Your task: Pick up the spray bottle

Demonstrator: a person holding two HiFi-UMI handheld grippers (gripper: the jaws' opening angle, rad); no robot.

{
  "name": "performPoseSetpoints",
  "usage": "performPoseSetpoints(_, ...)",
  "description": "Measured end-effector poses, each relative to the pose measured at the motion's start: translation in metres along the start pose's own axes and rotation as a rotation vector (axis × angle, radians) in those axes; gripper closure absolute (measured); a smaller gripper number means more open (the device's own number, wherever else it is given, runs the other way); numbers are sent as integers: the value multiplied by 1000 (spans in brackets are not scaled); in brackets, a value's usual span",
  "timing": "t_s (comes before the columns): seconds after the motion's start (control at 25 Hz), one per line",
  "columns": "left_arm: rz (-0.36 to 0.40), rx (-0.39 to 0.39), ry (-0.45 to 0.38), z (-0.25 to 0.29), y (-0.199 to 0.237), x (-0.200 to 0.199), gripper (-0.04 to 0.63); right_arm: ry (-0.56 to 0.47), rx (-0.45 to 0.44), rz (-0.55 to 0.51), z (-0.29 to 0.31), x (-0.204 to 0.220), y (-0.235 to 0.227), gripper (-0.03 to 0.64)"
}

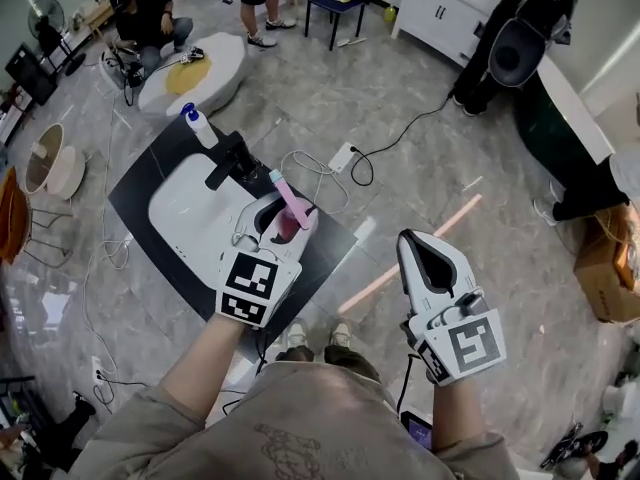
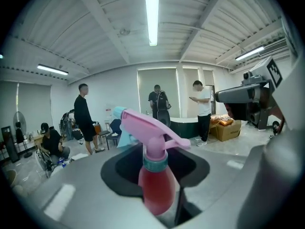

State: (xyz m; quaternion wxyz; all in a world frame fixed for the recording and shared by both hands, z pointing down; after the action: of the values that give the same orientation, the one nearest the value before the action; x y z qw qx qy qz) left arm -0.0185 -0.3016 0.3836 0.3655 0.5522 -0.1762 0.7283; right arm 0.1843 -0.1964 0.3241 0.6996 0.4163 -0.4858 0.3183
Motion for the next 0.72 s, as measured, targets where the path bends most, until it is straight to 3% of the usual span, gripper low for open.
performPoseSetpoints(0.2,46,32,-67,-27,-12,-33,437,-62,39,-31,-20,-25,-1,588)
performPoseSetpoints(0.44,78,35,-208,-65,-23,-63,437,-103,66,-26,-41,-37,-2,588)
performPoseSetpoints(0.56,80,41,-221,-80,-27,-71,437,-136,50,24,-51,-42,-1,588)
performPoseSetpoints(0.72,67,32,-196,-93,-32,-69,437,-142,34,-2,-58,-45,4,588)
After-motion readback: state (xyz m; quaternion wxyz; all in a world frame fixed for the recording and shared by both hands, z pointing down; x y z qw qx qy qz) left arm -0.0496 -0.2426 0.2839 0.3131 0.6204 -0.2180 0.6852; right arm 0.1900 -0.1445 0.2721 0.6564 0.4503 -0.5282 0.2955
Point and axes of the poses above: the fingertips, and each gripper's own axes: z forward along the fingers, y to its left, x out of its underside, the point moved 8 cm from there along -z, backward along the fingers, and after that the axes turned 14 degrees about -z, right-handed, at the moved point
